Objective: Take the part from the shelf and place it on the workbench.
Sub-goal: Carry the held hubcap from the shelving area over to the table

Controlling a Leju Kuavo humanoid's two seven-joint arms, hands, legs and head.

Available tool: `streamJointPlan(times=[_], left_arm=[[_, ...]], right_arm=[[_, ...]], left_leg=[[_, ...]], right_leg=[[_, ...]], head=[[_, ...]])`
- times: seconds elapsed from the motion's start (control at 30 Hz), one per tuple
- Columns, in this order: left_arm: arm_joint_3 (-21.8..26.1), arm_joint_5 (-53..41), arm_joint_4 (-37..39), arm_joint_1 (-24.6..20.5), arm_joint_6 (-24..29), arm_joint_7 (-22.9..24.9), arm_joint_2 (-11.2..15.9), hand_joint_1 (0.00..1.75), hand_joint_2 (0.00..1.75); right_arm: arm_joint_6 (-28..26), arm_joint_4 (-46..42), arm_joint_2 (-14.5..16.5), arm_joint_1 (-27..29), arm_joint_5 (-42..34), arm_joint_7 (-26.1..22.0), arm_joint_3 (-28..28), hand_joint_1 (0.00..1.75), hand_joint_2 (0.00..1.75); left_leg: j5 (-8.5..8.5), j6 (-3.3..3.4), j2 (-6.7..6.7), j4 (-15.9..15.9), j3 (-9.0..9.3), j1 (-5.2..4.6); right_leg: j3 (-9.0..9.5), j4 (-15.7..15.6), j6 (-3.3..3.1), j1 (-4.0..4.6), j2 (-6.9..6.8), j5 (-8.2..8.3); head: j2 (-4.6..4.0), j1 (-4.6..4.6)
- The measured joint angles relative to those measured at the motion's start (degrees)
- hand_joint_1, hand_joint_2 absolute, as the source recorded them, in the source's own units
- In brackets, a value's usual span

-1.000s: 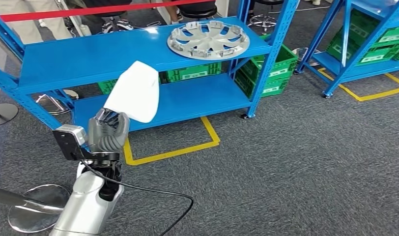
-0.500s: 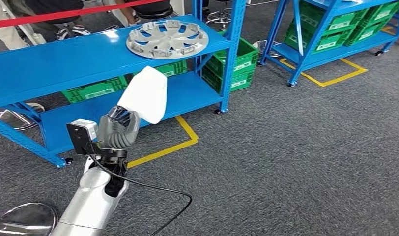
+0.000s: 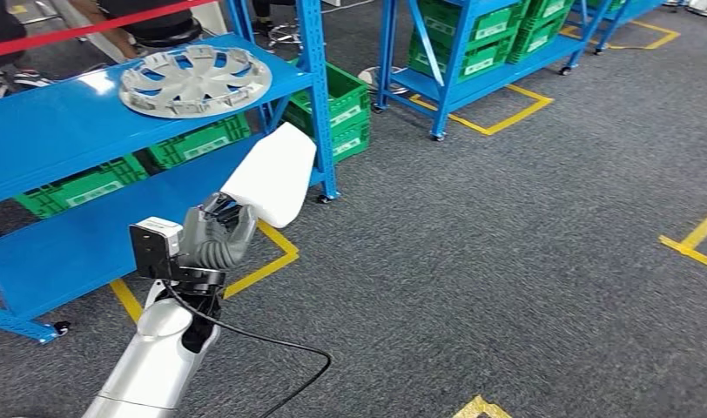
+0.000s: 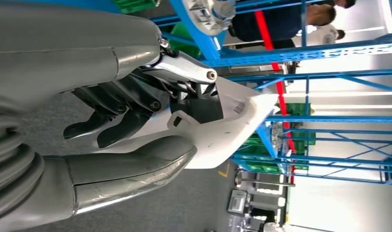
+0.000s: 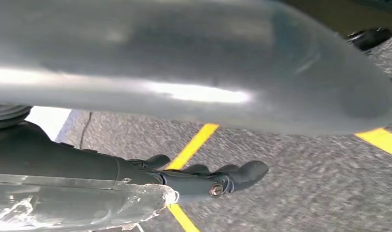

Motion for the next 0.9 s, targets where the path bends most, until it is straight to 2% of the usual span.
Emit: streamJointPlan(times=[0.03, 0.07, 0.1, 0.13, 0.17, 0.2, 0.23, 0.27, 0.3, 0.33, 0.37, 0.43, 0.47, 0.5, 0.57, 0.6, 0.67, 0.73, 0.77, 0.8, 0.83, 0.87, 0.9], left_arm=[[0.1, 0.2, 0.0, 0.0, 1.1, 0.4, -0.1, 1.75, 1.75], [0.3, 0.4, 0.1, 0.0, 2.1, 1.0, -0.3, 1.75, 1.75], [0.5, 0.9, 0.2, -0.2, 2.9, 1.6, -0.6, 1.75, 1.75], [0.7, 1.4, 0.3, -0.3, 3.4, 2.1, -0.8, 1.75, 1.75], [0.9, 1.9, 0.4, -0.4, 3.7, 2.4, -0.9, 1.75, 1.75], [1.2, 2.5, 0.5, -0.4, 3.7, 2.5, -1.0, 1.75, 1.75], [1.4, 3.2, 0.7, -0.3, 3.5, 2.4, -0.9, 1.75, 1.75], [1.6, 4.1, 0.8, -0.2, 3.3, 2.1, -0.8, 1.75, 1.75], [1.8, 5.0, 0.8, 0.0, 3.1, 1.6, -0.8, 1.75, 1.75], [1.9, 5.9, 0.9, 0.2, 3.0, 0.9, -0.8, 1.75, 1.75], [2.1, 6.7, 0.9, 0.3, 3.2, 0.2, -0.9, 1.75, 1.75], [2.7, 8.4, 0.7, 0.4, 3.8, -0.4, -1.0, 1.75, 1.75], [3.1, 9.3, 0.7, 0.4, 4.1, -0.2, -1.0, 1.75, 1.75], [3.5, 10.2, 0.6, 0.5, 4.1, 0.1, -0.9, 1.75, 1.75], [4.1, 11.5, 0.6, 0.7, 3.7, 0.4, -0.6, 1.75, 1.75], [4.3, 11.8, 0.6, 0.8, 3.4, 0.4, -0.5, 1.75, 1.75], [4.5, 12.1, 0.5, 1.0, 2.9, 0.1, -0.2, 1.75, 1.75], [4.8, 12.1, 0.5, 1.4, 2.7, 0.0, 0.2, 1.75, 1.75], [4.9, 12.1, 0.5, 1.6, 2.6, -0.1, 0.4, 1.75, 1.75], [5.0, 12.1, 0.5, 1.9, 2.4, -0.2, 0.6, 1.75, 1.75], [5.1, 12.2, 0.5, 2.1, 2.1, -0.4, 0.7, 1.75, 1.75], [5.2, 12.2, 0.5, 2.3, 1.8, -0.5, 0.8, 1.75, 1.75], [5.2, 12.2, 0.5, 2.3, 1.6, -0.6, 0.9, 1.75, 1.75]], right_arm=[[-0.8, 0.0, 0.0, 0.0, 0.0, -0.1, -0.1, 0.0, 0.0], [-1.6, 0.0, 0.1, 0.1, 0.0, -0.4, -0.2, 0.0, 0.0], [-2.2, 0.0, 0.2, 0.3, 0.0, -0.8, -0.2, 0.0, 0.0], [-2.6, 0.0, 0.3, 0.3, 0.1, -1.2, -0.3, 0.0, 0.0], [-2.8, 0.0, 0.4, 0.3, 0.1, -1.4, -0.3, 0.0, 0.0], [-2.9, 0.0, 0.5, 0.2, 0.2, -1.6, -0.4, 0.0, 0.0], [-3.0, 0.0, 0.5, 0.1, 0.3, -1.8, -0.4, 0.0, 0.0], [-3.0, 0.0, 0.5, 0.0, 0.4, -1.8, -0.4, 0.0, 0.0], [-3.0, 0.0, 0.5, -0.1, 0.6, -1.9, -0.4, 0.0, 0.0], [-3.0, 0.0, 0.5, 0.0, 0.7, -1.9, -0.4, 0.0, 0.0], [-3.0, 0.0, 0.5, 0.0, 0.9, -1.9, -0.5, 0.0, 0.0], [-3.0, 0.0, 0.5, 0.0, 1.3, -1.9, -0.5, 0.0, 0.0], [-3.0, 0.0, 0.6, -0.1, 1.4, -1.9, -0.5, 0.0, 0.0], [-3.0, 0.0, 0.6, -0.1, 1.6, -2.0, -0.5, 0.0, 0.0], [-3.0, 0.0, 0.6, -0.1, 1.8, -2.2, -0.5, 0.0, 0.0], [-3.0, 0.0, 0.6, 0.0, 1.9, -2.3, -0.5, 0.0, 0.0], [-3.0, 0.0, 0.6, 0.0, 2.0, -2.4, -0.5, 0.0, 0.0], [-3.0, 0.0, 0.6, -0.2, 2.1, -2.4, -0.5, 0.0, 0.0], [-3.0, 0.0, 0.6, -0.2, 2.1, -2.4, -0.5, 0.0, 0.0], [-2.9, 0.0, 0.6, -0.2, 2.1, -2.4, -0.5, 0.0, 0.0], [-2.9, 0.0, 0.7, -0.2, 2.1, -2.2, -0.5, 0.0, 0.0], [-2.9, 0.0, 0.7, -0.2, 2.1, -2.1, -0.5, 0.0, 0.0], [-2.8, 0.0, 0.7, -0.2, 2.2, -1.9, -0.5, 0.0, 0.0]], left_leg=[[-0.19, 0.28, -0.25, -0.5, 0.11, -0.04], [-0.08, 0.69, 0.45, -0.4, 0.04, -0.1], [0.05, 1.14, 1.16, -0.5, 0.07, -0.1], [0.18, 1.59, 1.95, -0.6, 0.12, -0.05], [0.26, 1.97, 2.82, -0.7, 0.17, 0.0], [0.24, 2.23, 3.64, -0.7, 0.19, -0.12], [0.18, 2.39, 4.51, -0.7, 0.2, -0.27], [0.13, 2.46, 5.42, -0.7, 0.22, -0.42], [0.07, 2.48, 6.31, -0.7, 0.26, -0.55], [-0.02, 2.45, 7.17, -0.7, 0.36, -0.63], [-0.16, 2.39, 7.97, -0.7, 0.52, -0.7], [-0.58, 2.02, 9.35, -0.7, 1.03, -0.93], [-0.79, 1.75, 9.91, -0.7, 1.26, -1.1], [-0.93, 1.47, 10.42, -0.7, 1.45, -1.27], [-1.05, 0.87, 11.45, -0.9, 1.71, -1.38], [-1.2, 0.52, 11.35, -0.9, 1.82, -1.27], [-2.85, -0.02, 9.06, 1.0, 1.07, -1.02], [-6.39, -0.23, 6.12, 7.8, -2.21, -0.89], [-7.96, -0.29, 5.55, 11.8, -4.35, -0.9], [-8.62, -0.33, 5.34, 14.8, -6.07, -0.89], [-8.03, -0.35, 5.27, 15.7, -6.88, -0.87], [-6.37, -0.38, 5.14, 14.4, -6.62, -0.81], [-4.01, -0.45, 4.61, 11.1, -5.35, -0.66]], right_leg=[[-0.3, 0.0, 0.42, -0.09, 0.62, 0.17], [-0.59, -0.3, 0.81, -0.26, 1.26, 0.41], [-0.81, -0.3, 1.11, -0.3, 1.07, 0.47], [-1.32, 0.4, 1.34, -0.21, -0.21, 0.02], [-2.37, 2.4, 1.52, -0.07, -2.16, -1.12], [-3.88, 5.6, 1.67, 0.04, -4.58, -2.88], [-5.89, 9.9, 1.85, 0.04, -6.39, -4.92], [-7.75, 13.9, 2.0, -0.02, -7.28, -6.55], [-8.8, 16.3, 2.07, -0.09, -7.66, -7.26], [-8.68, 16.5, 2.05, -0.11, -7.84, -6.89], [-7.26, 14.2, 1.96, -0.09, -8.1, -5.55], [-2.3, 6.0, 1.51, 0.24, -10.06, -2.4], [-0.42, 2.9, 1.15, 0.44, -10.93, -1.5], [0.61, 1.1, 0.79, 0.63, -11.47, -1.17], [0.57, 0.6, 0.08, 0.82, -10.56, -1.23], [0.56, 0.4, -0.24, 0.75, -9.91, -1.14], [0.71, 0.0, -0.93, 0.48, -8.63, -0.88], [0.8, -0.1, -1.39, 0.31, -7.27, -0.72], [0.79, -0.1, -1.5, 0.32, -6.5, -0.71], [0.8, -0.1, -1.54, 0.31, -5.62, -0.7], [0.83, -0.1, -1.54, 0.28, -4.72, -0.69], [0.87, -0.1, -1.47, 0.2, -3.8, -0.66], [0.9, 0.0, -1.32, 0.09, -2.87, -0.64]], head=[[0.0, -0.02], [0.0, -0.02], [0.0, 0.0], [0.0, 0.28], [0.0, 0.54], [0.0, 0.86], [0.0, 1.09], [0.0, 1.11], [0.0, 1.12], [0.0, 1.12], [0.0, 1.12], [0.0, 1.12], [0.0, 1.08], [0.0, 1.03], [0.0, 0.98], [0.0, 0.95], [0.0, 0.8], [0.0, 0.49], [0.0, 0.38], [0.0, 0.33], [0.0, 0.33], [0.0, 0.33], [0.0, 0.32]])
